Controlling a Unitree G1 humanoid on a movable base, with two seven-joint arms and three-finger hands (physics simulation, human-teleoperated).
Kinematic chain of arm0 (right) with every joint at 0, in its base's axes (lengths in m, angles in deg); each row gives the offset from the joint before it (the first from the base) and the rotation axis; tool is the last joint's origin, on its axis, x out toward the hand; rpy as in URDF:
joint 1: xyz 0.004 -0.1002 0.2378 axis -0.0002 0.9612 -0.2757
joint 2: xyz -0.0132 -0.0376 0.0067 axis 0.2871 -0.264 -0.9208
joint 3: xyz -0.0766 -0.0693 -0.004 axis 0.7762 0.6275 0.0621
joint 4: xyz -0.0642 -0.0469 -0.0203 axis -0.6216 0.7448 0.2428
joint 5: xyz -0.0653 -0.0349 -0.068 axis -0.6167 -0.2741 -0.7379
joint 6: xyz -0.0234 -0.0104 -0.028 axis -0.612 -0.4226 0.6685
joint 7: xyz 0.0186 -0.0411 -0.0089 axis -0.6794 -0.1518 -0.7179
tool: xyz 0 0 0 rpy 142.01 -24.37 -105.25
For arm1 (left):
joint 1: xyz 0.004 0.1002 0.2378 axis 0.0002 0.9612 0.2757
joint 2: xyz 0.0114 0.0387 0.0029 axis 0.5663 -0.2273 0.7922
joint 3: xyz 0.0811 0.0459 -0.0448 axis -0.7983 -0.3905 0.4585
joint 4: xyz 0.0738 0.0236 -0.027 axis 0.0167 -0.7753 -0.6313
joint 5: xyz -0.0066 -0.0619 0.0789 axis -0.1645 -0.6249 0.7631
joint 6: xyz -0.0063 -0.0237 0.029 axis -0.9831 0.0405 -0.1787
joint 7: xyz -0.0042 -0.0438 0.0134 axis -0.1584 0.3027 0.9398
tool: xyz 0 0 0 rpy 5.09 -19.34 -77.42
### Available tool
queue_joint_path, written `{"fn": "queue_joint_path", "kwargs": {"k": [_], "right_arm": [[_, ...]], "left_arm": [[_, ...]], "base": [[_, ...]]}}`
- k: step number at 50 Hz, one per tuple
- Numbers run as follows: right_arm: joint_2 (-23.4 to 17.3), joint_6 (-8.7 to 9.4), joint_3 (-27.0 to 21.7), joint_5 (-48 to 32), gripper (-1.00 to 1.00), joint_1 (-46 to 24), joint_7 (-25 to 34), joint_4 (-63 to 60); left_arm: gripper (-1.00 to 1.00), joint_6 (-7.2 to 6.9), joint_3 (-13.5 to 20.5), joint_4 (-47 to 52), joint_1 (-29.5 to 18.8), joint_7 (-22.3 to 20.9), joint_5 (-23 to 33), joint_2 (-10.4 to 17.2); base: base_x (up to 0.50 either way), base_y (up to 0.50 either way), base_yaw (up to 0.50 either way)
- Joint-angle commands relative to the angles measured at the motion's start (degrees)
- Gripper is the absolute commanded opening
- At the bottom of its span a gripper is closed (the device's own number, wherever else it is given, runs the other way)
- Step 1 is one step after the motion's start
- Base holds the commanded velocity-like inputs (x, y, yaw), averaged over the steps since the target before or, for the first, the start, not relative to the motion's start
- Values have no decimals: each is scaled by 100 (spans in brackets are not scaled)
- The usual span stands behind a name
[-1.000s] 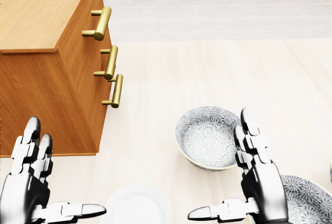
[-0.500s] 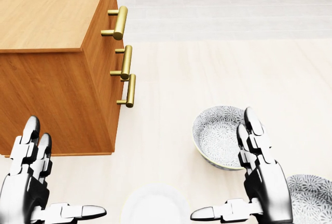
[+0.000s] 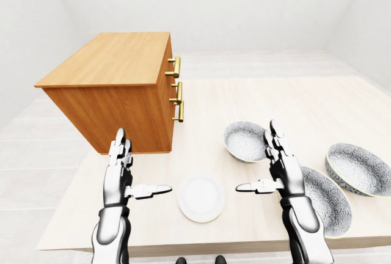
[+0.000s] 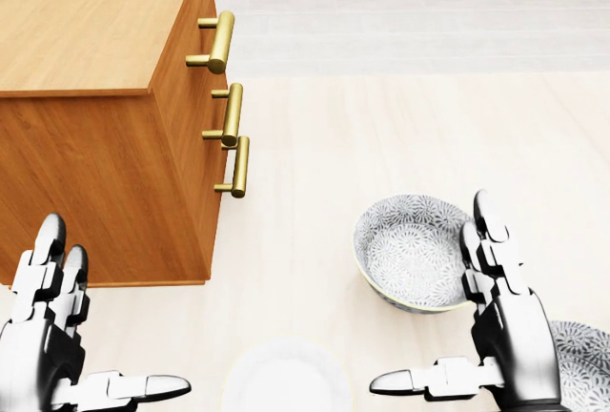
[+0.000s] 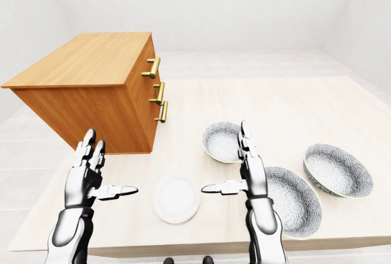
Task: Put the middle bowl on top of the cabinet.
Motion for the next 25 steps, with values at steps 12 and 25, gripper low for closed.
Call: {"fn": "queue_joint_path", "kwargs": {"k": [12, 25], "right_arm": [[-473, 616, -1222, -1541, 100, -426, 477, -1476], [-1008, 616, -1959, -3075, 100, -997, 1630, -1922]], "left_arm": [[100, -127, 306, 508, 240, -269, -84, -14], [100, -196, 510, 614, 189, -355, -92, -79]], "base": [[0, 0, 0], [0, 0, 0]]}}
